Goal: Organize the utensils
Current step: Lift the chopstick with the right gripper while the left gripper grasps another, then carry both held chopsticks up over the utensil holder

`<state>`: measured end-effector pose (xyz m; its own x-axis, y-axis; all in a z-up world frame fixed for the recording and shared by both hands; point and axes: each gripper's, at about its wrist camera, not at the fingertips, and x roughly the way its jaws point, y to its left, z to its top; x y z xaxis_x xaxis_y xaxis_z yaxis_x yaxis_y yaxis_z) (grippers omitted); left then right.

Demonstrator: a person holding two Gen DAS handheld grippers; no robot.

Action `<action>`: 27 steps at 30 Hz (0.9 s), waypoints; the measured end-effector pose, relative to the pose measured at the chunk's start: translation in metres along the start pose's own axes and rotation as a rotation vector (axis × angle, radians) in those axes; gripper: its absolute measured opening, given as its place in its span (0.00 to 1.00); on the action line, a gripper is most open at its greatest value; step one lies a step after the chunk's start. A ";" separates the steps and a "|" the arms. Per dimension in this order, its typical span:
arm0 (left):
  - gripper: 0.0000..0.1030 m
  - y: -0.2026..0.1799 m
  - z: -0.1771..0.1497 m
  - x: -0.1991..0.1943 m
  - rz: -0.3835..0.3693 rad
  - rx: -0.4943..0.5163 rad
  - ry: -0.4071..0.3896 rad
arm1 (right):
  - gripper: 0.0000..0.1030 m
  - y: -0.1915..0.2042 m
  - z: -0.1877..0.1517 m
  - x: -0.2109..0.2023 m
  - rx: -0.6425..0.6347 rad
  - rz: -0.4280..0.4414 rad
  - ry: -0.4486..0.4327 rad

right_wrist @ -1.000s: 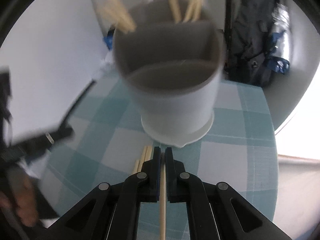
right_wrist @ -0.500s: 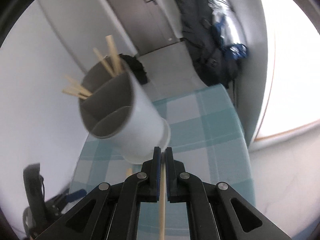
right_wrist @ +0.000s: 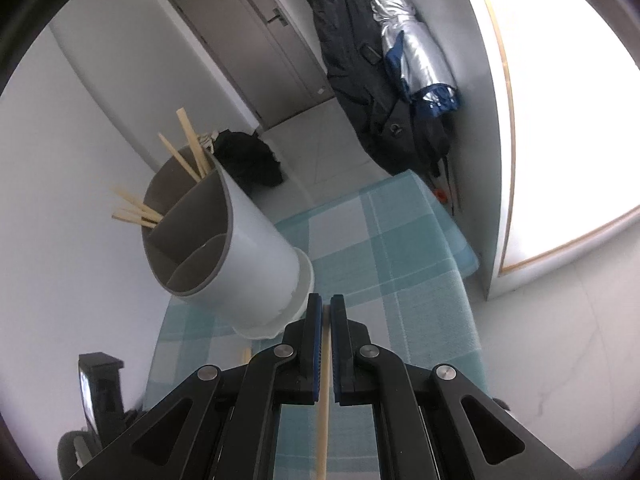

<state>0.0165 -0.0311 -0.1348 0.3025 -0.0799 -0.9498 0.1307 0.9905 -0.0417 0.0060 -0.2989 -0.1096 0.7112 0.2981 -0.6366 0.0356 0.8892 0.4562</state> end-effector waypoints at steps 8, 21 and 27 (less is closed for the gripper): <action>0.92 -0.001 0.016 0.010 0.018 -0.017 0.047 | 0.03 -0.003 -0.005 -0.003 -0.003 -0.017 0.002; 0.04 -0.026 0.019 -0.001 -0.035 0.021 0.038 | 0.03 0.005 -0.004 -0.006 -0.020 0.000 -0.013; 0.01 -0.025 0.023 -0.002 -0.054 -0.005 0.042 | 0.03 0.012 -0.007 -0.006 -0.051 -0.005 -0.013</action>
<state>0.0340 -0.0582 -0.1248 0.2556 -0.1288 -0.9582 0.1407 0.9855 -0.0950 -0.0031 -0.2876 -0.1051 0.7201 0.2890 -0.6309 0.0038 0.9075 0.4201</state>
